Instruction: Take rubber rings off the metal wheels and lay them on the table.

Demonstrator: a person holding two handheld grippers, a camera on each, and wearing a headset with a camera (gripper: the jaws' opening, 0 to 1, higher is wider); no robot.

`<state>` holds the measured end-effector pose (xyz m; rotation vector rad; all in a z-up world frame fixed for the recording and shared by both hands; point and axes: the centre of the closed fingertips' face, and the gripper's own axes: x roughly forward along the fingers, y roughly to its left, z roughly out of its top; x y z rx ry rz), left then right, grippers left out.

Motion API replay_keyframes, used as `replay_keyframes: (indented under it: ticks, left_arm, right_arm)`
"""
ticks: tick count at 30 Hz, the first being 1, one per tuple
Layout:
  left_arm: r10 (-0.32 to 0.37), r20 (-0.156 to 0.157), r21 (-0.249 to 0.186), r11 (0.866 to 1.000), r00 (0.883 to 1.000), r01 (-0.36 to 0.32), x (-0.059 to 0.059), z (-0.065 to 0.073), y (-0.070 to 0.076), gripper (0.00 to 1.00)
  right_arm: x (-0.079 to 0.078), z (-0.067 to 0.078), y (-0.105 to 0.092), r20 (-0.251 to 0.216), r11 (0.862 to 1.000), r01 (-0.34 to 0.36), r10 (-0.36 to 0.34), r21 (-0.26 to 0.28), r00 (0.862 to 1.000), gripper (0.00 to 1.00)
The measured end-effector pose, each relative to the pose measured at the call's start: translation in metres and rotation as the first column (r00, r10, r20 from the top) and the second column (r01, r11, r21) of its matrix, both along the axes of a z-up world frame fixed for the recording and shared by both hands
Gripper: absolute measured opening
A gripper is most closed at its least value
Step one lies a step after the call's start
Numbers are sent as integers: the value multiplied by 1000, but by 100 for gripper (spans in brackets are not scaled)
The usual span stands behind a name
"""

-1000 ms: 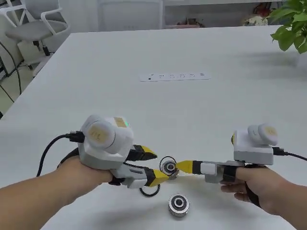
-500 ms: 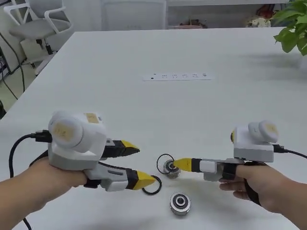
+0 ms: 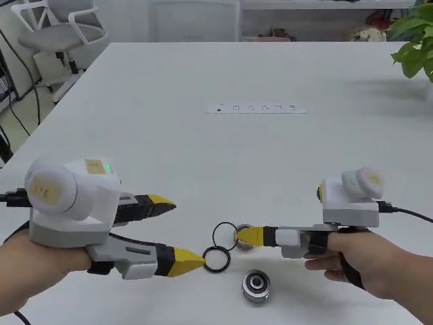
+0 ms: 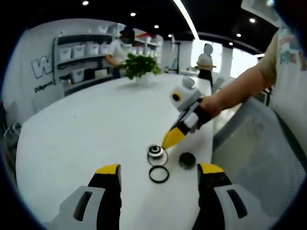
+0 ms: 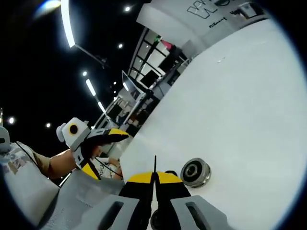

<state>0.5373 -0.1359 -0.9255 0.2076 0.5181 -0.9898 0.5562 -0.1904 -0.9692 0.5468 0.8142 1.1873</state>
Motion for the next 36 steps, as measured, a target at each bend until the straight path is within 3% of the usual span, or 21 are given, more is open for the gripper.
replay_keyframes:
  ticks: [16, 36]
  left_arm:
    - [60, 11, -11, 998, 998, -60, -6, 1, 21, 77]
    - [85, -13, -25, 996, 996, -85, -5, -3, 25, 80]
  right_arm:
    - [-5, -20, 11, -42, 996, -69, 67, -48, 997, 0]
    - [-3, -37, 8, -76, 995, -62, 56, -72, 996, 0]
